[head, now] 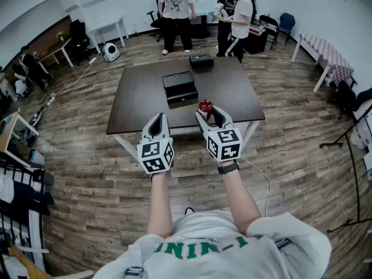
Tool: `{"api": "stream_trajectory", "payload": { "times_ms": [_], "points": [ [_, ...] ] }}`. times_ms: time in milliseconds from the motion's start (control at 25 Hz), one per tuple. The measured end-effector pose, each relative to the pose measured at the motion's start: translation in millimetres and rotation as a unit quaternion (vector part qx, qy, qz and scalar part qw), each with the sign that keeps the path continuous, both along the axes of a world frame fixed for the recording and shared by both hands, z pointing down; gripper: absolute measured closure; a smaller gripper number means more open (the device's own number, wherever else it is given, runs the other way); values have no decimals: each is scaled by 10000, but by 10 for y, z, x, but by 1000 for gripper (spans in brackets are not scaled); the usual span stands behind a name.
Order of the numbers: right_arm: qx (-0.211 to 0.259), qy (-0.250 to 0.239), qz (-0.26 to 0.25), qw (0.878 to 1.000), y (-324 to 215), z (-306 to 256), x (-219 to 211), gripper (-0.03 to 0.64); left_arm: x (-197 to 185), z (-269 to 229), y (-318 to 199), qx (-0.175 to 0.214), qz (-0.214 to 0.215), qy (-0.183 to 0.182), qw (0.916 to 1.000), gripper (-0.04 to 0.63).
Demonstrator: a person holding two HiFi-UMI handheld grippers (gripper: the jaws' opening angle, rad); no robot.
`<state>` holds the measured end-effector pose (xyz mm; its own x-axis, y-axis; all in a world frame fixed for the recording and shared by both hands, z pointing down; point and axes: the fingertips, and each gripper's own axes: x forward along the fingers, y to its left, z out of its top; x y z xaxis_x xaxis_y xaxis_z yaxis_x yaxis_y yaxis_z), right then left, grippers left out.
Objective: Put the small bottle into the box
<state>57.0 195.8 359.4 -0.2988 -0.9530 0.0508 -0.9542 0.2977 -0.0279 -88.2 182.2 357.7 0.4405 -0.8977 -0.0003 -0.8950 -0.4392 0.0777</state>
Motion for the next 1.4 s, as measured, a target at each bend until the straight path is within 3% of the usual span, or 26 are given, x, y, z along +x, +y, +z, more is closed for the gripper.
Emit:
{"api": "stream_trajectory", "payload": {
  "times_ms": [320,640,1000,1200,1400],
  "points": [
    [107,-6,-53,9999,-364,-9,-392,394,-290,-32,-400,101,62,-1,9999,584],
    [173,19,81,9998,-670,-50,-506,394,-392,-65,-692,183,212,-72,9996,583],
    [-22,-194,302,9994,-816,296,-723,394,-625,148,-842,29,322,133,9994,583],
    [-125,-194,320,9992,-1086,410,-726,394,-599,255,-1095,-19,317,124,9994,583],
    [-122,-274,24,9995,-1519,485,-739,394,-513,367,-1472,-82,280,98,9995,583]
  ]
}}
